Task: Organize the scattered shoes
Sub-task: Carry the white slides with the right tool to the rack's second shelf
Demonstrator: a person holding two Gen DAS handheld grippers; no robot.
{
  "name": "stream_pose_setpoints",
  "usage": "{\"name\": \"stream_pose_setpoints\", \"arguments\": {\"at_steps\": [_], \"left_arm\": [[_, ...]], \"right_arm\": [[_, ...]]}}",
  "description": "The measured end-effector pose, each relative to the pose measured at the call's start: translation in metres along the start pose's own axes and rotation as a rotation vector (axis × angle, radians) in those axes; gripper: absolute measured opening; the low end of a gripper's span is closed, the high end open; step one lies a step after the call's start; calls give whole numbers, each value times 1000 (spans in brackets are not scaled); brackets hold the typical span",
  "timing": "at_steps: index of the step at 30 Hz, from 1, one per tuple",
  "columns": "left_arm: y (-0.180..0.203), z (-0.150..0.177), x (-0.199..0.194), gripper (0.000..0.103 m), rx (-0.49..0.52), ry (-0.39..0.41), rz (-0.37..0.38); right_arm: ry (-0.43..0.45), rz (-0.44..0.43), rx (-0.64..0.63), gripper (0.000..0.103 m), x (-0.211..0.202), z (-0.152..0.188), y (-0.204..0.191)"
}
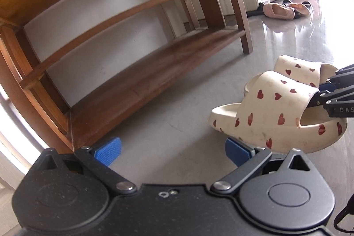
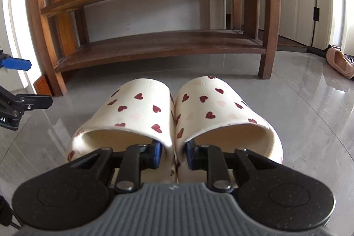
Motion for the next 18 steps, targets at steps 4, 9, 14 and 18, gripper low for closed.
{"name": "stream_pose_setpoints", "arguments": {"at_steps": [4,9,14,18], "left_arm": [[-3,-6,-3,101,-6,19,-15],[-14,-33,-10,101,-54,99,-43],[-27,-66,-18,102,-122,196,-75],[-33,-86,-22,102,-168,246,-101]], "right_arm": [[48,12,31,25,-13,-10,7],[177,26,62,26,-44,-48,16],[366,57,23,26,-75,-118,27],[459,83,-65,26,-62,-182,28]]}}
Point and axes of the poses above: each gripper's, at about its wrist camera, not at the fingertips, and x roughly the way its jaws point, y to its right, z to its underside, the point moved 3 cm from there along x, roughly the way its jaws point, and after that the axes turned 1 degree about z, right-handed, at the moved point
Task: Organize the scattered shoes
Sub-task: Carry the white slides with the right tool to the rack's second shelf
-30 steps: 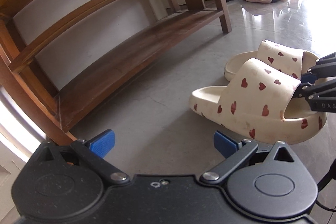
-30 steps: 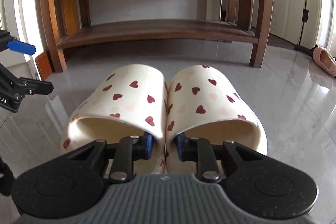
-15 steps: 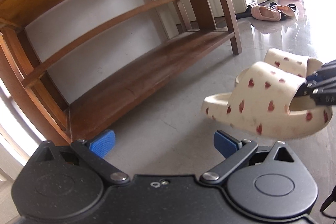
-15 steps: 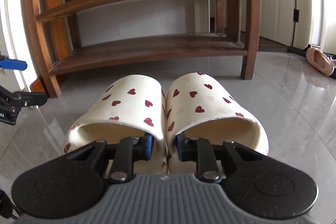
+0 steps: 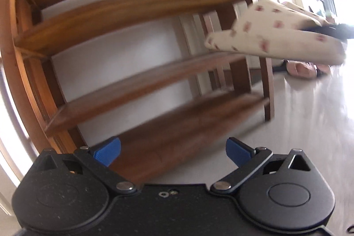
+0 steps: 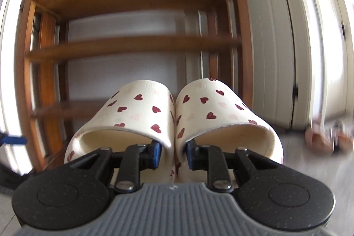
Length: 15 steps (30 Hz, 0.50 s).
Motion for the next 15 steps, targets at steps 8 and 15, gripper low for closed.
{"name": "stream_pose_setpoints", "arguments": {"at_steps": [8,15], "left_arm": [[-14,-6,-5,102,-39,-17,-51],[-34,-3,-9,102,-58,-56,-117]], "right_arm": [[-57,26,-10,27,159,-37,-4],[-136,85,-79,38,246,-30,-25]]}}
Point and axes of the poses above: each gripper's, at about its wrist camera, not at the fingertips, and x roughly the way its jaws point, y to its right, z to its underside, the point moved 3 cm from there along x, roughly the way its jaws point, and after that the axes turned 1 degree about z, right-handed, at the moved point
